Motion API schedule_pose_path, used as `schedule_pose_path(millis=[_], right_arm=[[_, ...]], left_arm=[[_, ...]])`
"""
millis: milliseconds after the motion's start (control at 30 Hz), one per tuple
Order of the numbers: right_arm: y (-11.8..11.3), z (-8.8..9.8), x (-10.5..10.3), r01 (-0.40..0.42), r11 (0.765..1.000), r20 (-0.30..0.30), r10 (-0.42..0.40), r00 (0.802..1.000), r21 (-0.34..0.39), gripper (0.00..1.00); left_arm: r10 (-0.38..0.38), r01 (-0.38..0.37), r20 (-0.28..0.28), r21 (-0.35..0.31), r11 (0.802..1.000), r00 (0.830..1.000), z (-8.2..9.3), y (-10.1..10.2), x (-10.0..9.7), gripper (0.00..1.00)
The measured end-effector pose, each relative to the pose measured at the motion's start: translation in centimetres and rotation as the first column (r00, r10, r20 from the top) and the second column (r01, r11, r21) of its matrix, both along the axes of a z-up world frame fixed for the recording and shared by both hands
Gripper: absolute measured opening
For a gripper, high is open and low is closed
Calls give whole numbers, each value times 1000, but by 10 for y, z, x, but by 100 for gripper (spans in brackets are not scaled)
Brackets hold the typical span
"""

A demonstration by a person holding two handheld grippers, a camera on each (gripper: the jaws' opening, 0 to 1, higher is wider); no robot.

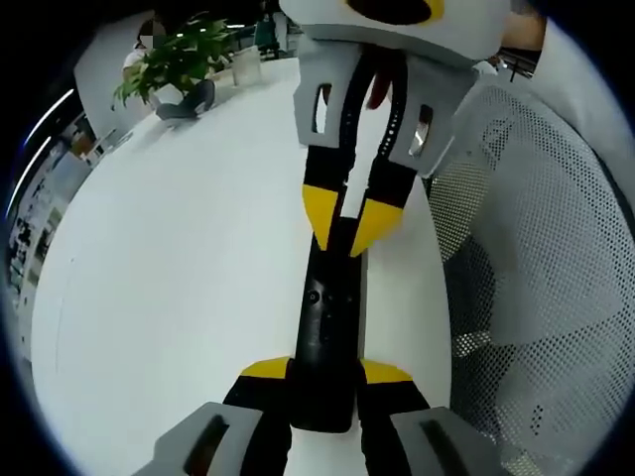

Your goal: Press the specified remote control buttons in sequence, fully releasing each button before pressing the next.

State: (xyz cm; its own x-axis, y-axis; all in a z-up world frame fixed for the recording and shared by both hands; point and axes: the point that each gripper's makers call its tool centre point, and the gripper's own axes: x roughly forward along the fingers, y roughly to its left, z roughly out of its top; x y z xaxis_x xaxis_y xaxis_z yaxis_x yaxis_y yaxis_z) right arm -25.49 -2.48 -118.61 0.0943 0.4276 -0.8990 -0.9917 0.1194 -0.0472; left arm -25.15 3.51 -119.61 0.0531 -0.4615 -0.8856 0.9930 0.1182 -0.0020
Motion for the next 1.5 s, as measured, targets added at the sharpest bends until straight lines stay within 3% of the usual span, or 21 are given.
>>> schedule_pose_path(millis=[133,167,200,233,333,400,733,900,1033,1133,1233,1333,1400,1500], right_arm=[[1,-1,4,-8,1000,22,8,1000,-13,0],[0,0,14,-31,999,78,34,996,-39,0],[3,0,9,-36,999,32,37,999,-37,0],[2,0,9,-28,998,26,30,999,-49,0],[2,0,7,-89,991,55,94,994,-102,0],[1,-1,7,-83,992,58,89,994,-96,0],[0,3,6,32,995,-17,-31,999,90,0],[-2,3,-2,43,994,-53,-37,998,104,0],[0,2,-1,-2,996,-39,5,999,85,0],[1,1,-1,-134,991,9,134,991,11,0],[4,-1,-1,-191,981,40,192,981,-34,0],[3,-1,0,-151,988,23,151,988,-27,0],[3,1,0,-67,997,-4,68,998,36,0],[3,2,2,37,992,-48,-31,998,123,0]], left_arm=[[3,-3,-3,3,1000,1000,0,0,0,23],[4,-4,-3,1,1000,1000,0,0,1,23],[7,-7,-5,-1,1000,1000,-1,0,1,23],[8,-8,-6,-1,1000,1000,-1,0,1,23],[6,-6,-6,6,1000,1000,-1,0,1,23],[6,-6,-7,8,1000,1000,-2,0,1,23],[15,-15,-7,-2,1000,1000,-2,-1,1,23],[16,-16,-7,-5,1000,1000,-2,-1,1,23],[11,-11,-4,-6,1000,1000,-2,-1,1,23],[10,-10,-4,-11,1000,1000,-2,-1,1,23],[8,-8,-3,-12,1000,1000,-2,-2,1,23],[11,-11,-3,-16,1000,1000,-1,-2,1,23],[14,-14,-3,-18,1000,1000,-1,-2,1,23],[10,-10,0,-20,1000,1000,-1,-2,1,23]])
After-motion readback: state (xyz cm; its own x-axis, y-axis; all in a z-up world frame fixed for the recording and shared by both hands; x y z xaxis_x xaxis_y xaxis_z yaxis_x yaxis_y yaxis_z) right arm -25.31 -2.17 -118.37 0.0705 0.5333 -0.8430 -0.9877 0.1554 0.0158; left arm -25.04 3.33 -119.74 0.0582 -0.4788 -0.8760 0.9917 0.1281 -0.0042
